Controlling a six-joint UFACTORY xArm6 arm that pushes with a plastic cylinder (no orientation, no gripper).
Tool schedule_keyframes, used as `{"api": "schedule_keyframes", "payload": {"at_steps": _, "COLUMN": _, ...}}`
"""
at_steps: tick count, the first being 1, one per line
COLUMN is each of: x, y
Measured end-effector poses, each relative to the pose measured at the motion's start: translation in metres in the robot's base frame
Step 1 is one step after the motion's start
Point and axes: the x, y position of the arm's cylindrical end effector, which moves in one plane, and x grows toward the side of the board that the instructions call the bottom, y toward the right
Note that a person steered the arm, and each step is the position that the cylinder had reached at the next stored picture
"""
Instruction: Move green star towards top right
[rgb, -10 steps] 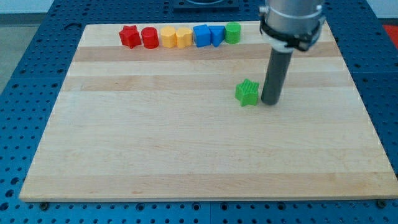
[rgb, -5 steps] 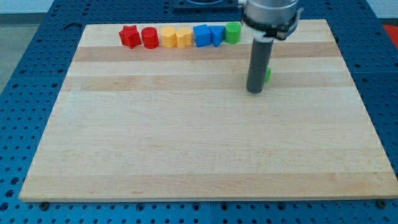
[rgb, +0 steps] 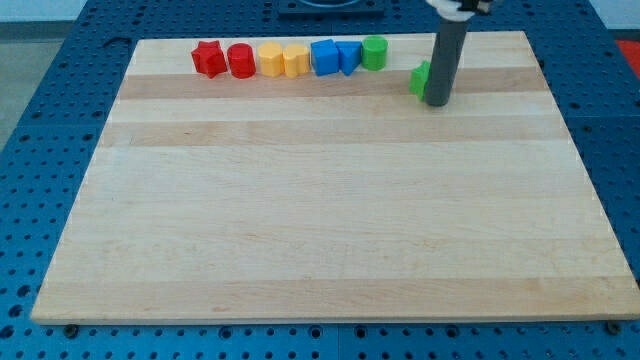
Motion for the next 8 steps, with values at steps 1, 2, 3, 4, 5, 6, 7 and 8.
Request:
{"api": "schedule_keyframes", "payload": {"at_steps": 1, "x": -0.016, "y": 0.007}}
{"api": "schedule_keyframes", "payload": {"at_steps": 2, "x": -0.009, "y": 0.003}}
{"api": "schedule_keyframes", "payload": {"at_steps": 3, "x": 0.019, "y": -0.010}}
{"api": "schedule_keyframes", "payload": {"at_steps": 4, "x": 0.032, "y": -0.048}}
{"api": "schedule_keyframes", "payload": {"at_steps": 5, "x": 0.014, "y": -0.045}}
{"api": "schedule_keyframes", "payload": {"at_steps": 6, "x": -0.003, "y": -0.026}}
{"api": "schedule_keyframes", "payload": {"at_steps": 7, "x": -0.028, "y": -0.023}}
{"api": "schedule_keyframes", "payload": {"at_steps": 8, "x": -0.046, "y": -0.023}}
